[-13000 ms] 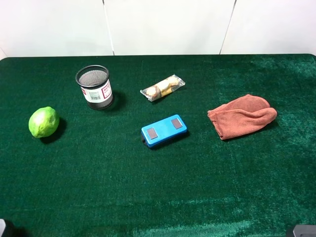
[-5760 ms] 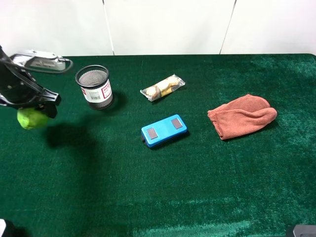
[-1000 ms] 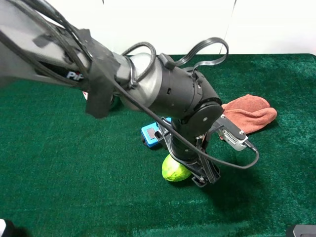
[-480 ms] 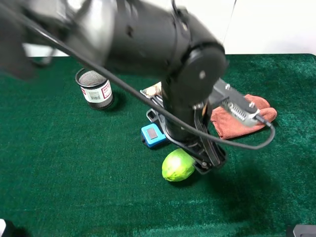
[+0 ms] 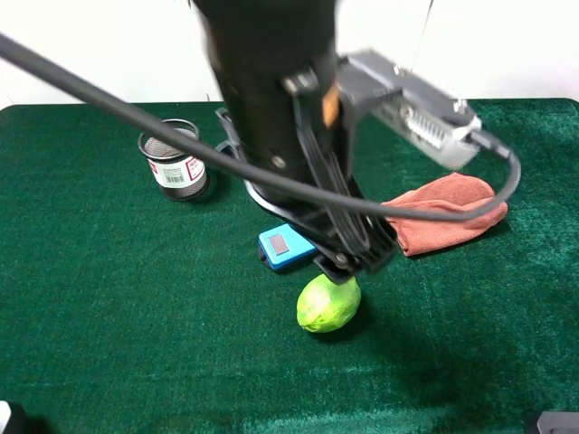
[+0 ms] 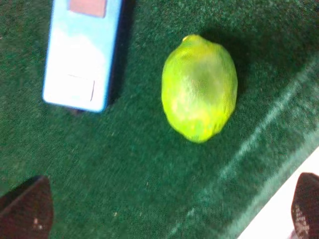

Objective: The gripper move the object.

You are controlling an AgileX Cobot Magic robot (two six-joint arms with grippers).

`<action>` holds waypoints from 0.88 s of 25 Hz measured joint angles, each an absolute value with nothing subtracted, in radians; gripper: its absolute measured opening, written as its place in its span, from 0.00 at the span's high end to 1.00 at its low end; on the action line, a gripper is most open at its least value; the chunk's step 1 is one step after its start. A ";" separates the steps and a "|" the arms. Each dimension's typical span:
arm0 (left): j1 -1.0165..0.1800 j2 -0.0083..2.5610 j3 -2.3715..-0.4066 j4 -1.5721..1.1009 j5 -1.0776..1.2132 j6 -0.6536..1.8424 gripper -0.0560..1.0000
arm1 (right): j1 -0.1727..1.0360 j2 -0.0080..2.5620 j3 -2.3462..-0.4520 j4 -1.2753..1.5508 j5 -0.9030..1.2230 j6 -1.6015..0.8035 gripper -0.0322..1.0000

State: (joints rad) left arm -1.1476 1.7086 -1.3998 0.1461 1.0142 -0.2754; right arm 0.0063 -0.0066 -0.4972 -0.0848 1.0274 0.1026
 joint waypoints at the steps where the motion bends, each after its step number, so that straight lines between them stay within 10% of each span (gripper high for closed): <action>1: -1.148 1.689 -1.400 0.147 1.026 -0.275 0.04 | 0.006 -0.007 -0.497 -0.085 1.027 0.103 0.30; 22: -1.148 1.257 -1.338 0.205 1.162 -0.285 0.04 | 0.006 -0.007 -0.497 -0.085 1.027 0.103 0.30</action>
State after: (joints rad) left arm -1.1484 1.2569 -1.3379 0.2052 1.1623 -0.2850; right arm 0.0063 -0.0066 -0.4972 -0.0848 1.0274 0.1026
